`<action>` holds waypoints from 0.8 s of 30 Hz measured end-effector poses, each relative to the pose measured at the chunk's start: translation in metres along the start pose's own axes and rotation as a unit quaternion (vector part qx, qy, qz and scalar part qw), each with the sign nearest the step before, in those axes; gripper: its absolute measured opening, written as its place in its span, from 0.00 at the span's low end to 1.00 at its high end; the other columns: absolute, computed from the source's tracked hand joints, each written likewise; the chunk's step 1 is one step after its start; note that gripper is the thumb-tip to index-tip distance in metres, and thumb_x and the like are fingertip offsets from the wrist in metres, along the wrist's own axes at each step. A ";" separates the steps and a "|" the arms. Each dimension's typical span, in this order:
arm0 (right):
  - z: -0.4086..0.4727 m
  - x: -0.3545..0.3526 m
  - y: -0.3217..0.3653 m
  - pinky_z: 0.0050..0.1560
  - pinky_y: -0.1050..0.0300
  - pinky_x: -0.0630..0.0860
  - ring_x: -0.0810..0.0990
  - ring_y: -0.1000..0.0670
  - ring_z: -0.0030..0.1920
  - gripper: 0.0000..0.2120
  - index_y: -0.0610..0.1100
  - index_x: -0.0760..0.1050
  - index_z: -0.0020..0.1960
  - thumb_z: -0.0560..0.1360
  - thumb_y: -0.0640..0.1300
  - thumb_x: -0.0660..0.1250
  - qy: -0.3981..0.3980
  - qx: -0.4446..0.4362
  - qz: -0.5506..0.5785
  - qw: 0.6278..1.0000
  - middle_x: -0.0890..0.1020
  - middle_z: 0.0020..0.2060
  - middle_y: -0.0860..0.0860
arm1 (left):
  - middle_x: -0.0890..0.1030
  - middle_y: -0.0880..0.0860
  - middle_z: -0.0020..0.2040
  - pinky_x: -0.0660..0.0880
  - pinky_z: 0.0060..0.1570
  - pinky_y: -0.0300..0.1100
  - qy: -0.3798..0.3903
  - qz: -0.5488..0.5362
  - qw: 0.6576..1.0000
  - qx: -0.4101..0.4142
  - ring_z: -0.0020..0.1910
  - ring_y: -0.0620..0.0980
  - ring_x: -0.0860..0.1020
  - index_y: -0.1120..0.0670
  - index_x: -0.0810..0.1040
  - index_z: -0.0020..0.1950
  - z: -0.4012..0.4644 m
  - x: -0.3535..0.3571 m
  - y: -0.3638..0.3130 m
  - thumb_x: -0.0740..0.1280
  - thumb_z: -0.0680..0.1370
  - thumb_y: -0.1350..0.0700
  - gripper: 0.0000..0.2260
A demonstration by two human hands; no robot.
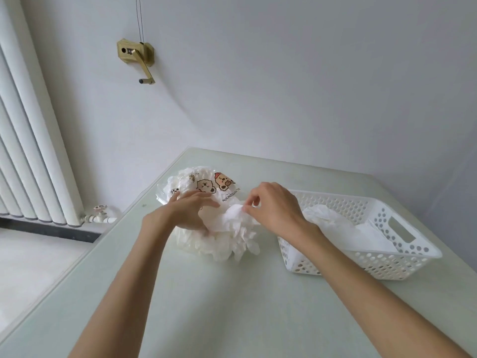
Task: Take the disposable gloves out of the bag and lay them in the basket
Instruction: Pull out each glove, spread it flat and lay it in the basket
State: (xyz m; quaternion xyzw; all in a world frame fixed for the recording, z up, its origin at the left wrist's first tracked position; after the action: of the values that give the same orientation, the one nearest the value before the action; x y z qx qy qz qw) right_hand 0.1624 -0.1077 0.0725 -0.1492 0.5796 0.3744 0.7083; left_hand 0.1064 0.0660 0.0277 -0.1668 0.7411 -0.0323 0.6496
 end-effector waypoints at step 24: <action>0.001 0.014 -0.003 0.56 0.54 0.77 0.79 0.52 0.51 0.30 0.47 0.71 0.60 0.64 0.58 0.77 0.163 0.099 0.179 0.965 0.78 0.51 0.54 | 0.81 0.39 0.42 0.73 0.49 0.42 -0.289 -0.239 0.922 0.095 0.48 0.42 0.79 0.45 0.77 0.42 0.000 -0.039 -0.027 0.70 0.74 0.54 0.04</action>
State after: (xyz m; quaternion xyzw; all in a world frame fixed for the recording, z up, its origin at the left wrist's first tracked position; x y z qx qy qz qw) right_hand 0.1657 -0.1046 0.0590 -0.0317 0.7386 0.4065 0.5369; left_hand 0.1162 0.0519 0.0719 -0.2786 0.4524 -0.2076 0.8213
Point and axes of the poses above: each hand's wrist, its own z-axis towards the middle knuckle, its own x-axis out of the palm, y = z × x, the point moved 3 cm from there along z, towards the middle knuckle
